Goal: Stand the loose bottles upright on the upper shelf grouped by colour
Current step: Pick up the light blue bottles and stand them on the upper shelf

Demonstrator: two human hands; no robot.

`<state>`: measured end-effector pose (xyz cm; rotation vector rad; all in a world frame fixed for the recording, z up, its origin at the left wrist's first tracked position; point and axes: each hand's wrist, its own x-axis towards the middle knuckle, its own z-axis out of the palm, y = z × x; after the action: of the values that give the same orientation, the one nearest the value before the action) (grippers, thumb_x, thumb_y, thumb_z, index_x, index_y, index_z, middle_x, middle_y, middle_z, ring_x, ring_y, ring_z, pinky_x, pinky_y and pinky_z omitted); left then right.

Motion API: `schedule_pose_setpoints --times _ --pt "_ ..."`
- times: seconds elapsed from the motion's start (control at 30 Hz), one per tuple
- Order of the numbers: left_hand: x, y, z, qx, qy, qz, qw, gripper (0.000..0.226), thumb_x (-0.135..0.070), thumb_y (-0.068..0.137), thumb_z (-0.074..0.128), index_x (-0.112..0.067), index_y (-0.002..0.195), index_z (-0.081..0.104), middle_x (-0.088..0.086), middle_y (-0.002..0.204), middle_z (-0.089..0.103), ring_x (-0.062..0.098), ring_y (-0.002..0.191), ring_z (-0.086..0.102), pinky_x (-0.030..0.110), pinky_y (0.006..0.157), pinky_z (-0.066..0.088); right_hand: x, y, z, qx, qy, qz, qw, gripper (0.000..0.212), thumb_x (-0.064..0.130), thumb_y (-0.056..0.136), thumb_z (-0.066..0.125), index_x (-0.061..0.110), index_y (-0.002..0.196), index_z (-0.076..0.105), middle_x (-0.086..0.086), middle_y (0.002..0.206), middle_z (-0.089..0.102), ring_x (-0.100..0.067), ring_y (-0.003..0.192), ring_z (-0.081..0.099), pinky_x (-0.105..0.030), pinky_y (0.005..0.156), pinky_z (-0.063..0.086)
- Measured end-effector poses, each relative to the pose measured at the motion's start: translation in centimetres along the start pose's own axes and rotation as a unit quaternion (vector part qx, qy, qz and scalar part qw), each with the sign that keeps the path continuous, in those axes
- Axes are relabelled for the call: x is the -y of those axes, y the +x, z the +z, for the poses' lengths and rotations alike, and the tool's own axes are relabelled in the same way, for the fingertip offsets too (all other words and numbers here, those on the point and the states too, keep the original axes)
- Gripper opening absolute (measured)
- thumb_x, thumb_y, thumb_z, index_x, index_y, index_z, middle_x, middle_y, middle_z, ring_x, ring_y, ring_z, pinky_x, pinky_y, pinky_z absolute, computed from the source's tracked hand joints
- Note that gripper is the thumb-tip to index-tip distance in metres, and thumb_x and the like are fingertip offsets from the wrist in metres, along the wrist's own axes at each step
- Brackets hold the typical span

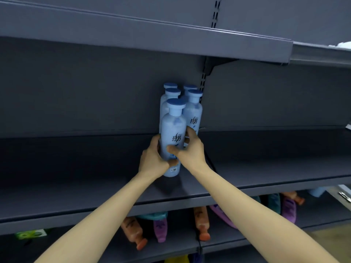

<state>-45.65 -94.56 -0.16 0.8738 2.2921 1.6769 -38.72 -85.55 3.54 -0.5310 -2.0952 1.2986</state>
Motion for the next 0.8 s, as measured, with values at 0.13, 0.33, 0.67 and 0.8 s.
schedule_pose_setpoints --times 0.13,0.33,0.67,0.8 --pt "0.2 0.7 0.5 0.004 -0.027 0.001 1.000 0.075 -0.004 0.067 0.080 -0.023 0.130 0.044 -0.013 0.104 0.061 -0.003 0.087 0.059 0.009 0.069 0.048 -1.1 0.6 0.2 -0.005 0.005 -0.011 1.000 0.058 0.005 0.075 0.074 0.014 0.126 0.048 0.011 0.101 0.056 -0.005 0.093 0.054 -0.025 0.082 0.051" --pt "0.9 0.7 1.2 0.036 -0.027 -0.010 0.999 0.089 -0.004 0.075 0.073 -0.032 0.144 0.023 -0.014 0.116 0.053 0.003 0.102 0.055 0.008 0.067 0.047 -3.4 0.5 0.3 0.062 -0.013 0.019 0.998 0.055 0.006 0.077 0.071 0.014 0.126 0.047 0.011 0.103 0.052 -0.007 0.100 0.053 -0.018 0.078 0.045" --pt "1.4 0.8 2.4 0.032 -0.016 -0.039 0.999 0.094 -0.004 0.079 0.070 -0.031 0.147 0.011 -0.012 0.113 0.052 0.005 0.097 0.054 0.004 0.055 0.045 -4.9 1.1 1.2 0.097 -0.033 0.053 0.993 0.062 0.009 0.079 0.069 0.016 0.131 0.037 0.000 0.114 0.058 -0.020 0.110 0.058 -0.038 0.087 0.055" --pt "1.1 1.1 2.4 0.035 -0.024 -0.039 0.998 0.094 -0.004 0.079 0.070 -0.031 0.147 0.010 -0.011 0.113 0.051 -0.002 0.090 0.052 0.002 0.055 0.045 -5.1 1.5 1.4 0.093 -0.040 0.051 0.994 0.061 0.010 0.079 0.070 0.015 0.130 0.036 -0.002 0.115 0.058 -0.021 0.109 0.059 -0.038 0.086 0.055"
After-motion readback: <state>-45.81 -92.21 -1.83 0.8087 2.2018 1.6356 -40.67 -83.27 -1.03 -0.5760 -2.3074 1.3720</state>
